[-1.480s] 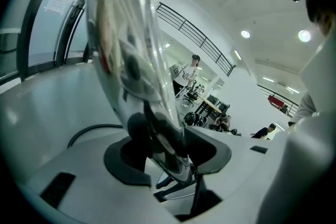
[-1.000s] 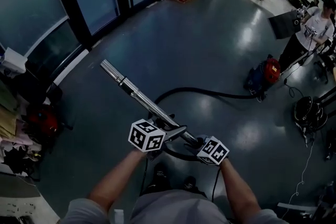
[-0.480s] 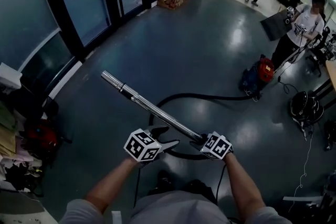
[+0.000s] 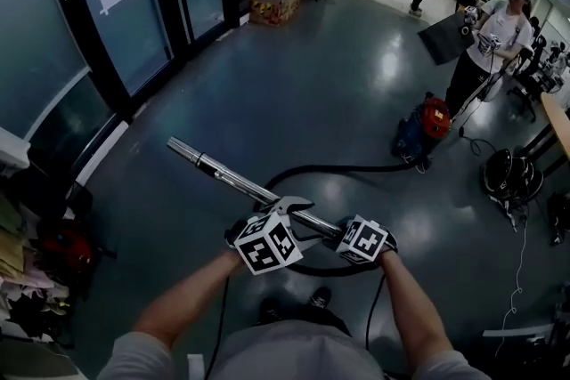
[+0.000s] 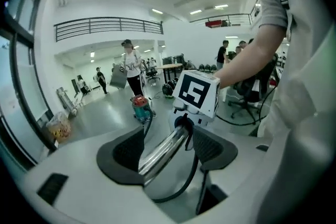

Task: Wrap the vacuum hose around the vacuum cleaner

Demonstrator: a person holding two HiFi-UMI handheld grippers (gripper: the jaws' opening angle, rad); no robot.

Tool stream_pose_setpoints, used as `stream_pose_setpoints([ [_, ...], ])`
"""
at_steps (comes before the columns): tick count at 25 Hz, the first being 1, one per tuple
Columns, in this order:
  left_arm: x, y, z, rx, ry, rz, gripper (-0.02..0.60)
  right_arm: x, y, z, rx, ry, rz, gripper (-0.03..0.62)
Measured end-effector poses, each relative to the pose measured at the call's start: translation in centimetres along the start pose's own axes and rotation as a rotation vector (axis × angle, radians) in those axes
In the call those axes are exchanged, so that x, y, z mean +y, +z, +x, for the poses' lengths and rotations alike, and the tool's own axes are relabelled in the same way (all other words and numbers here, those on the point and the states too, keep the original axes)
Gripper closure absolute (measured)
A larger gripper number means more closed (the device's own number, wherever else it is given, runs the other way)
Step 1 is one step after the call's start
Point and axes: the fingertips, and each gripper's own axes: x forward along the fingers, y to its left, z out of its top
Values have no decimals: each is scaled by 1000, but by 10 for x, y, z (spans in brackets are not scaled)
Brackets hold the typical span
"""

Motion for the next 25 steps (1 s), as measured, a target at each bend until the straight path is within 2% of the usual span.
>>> stream_pose_setpoints([
  [3,0,15,24,92,-54,98,284,-5,-25,-12,32,21,9,519],
  [7,-3,14,56,234,-148,213,284,-11,-48,-27,59,35,-17,519],
  [12,-19,9,99,376,-269,289,284,-25,-78,-54,108,45,-79,519],
  [18,-30,20,143,426,-315,310,284,-49,-118,-82,187,53,-107,519],
  [25,-18,12,159,419,-370,348,284,-69,-117,-89,258,53,-145,519],
])
